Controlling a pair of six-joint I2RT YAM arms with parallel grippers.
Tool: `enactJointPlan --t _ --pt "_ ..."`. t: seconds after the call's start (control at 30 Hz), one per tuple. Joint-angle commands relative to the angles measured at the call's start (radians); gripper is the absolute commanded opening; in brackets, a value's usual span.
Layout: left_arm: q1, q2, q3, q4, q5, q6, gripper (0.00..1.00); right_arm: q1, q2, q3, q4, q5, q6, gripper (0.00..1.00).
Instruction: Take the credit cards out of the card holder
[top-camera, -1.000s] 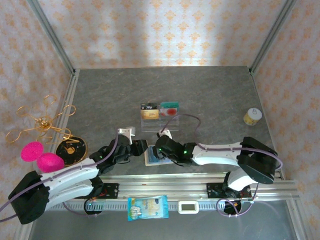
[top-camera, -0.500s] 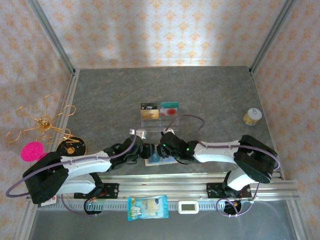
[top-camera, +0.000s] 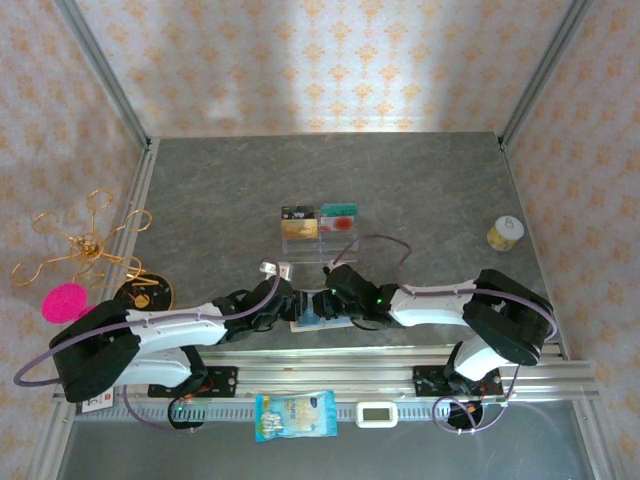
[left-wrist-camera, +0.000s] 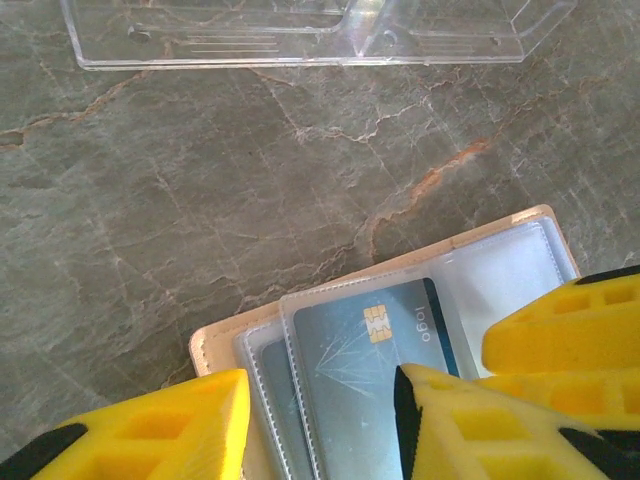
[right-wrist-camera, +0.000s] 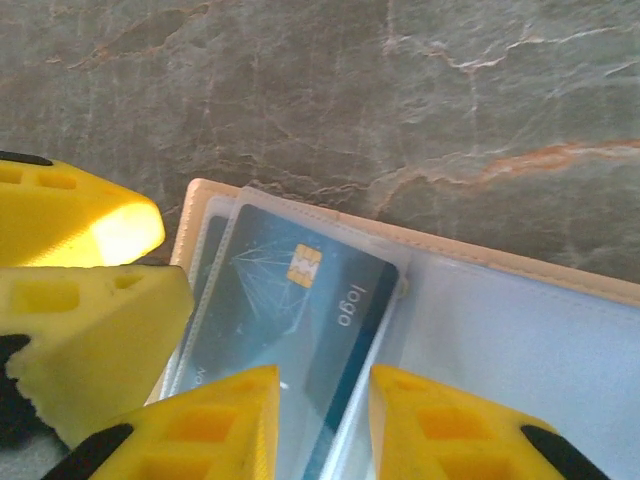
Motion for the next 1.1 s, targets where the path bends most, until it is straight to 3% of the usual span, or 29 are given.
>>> enactJointPlan --t 0.0,0.4,0.63,0.83,1.07 --pt "-0.004 -0.008 -0.01 -0.012 -0.038 -0.006 0.41 -0.004 0.016 -0.003 0.054 -0.036 0.013 0.28" --pt "-0.005 -0.024 -0.01 -0.016 -0.029 -0.018 0.41 -0.004 0.057 -0.003 0.047 -0.035 0.023 0.26" --pt "-0.003 -0.034 -0.02 -0.013 -0.027 -0.02 0.38 -0.003 0.048 -0.019 -0.011 0.04 0.05 0.25" --pt "-0.002 -0.055 -0.016 -0.027 -0.033 -0.012 0.37 0.052 0.016 0.017 -0.117 0.19 0.06 0.26" --pt "-0.005 -0.067 0.022 -0.005 0.027 0.014 0.25 0.078 -0.031 0.035 -0.127 0.226 0.046 0.29"
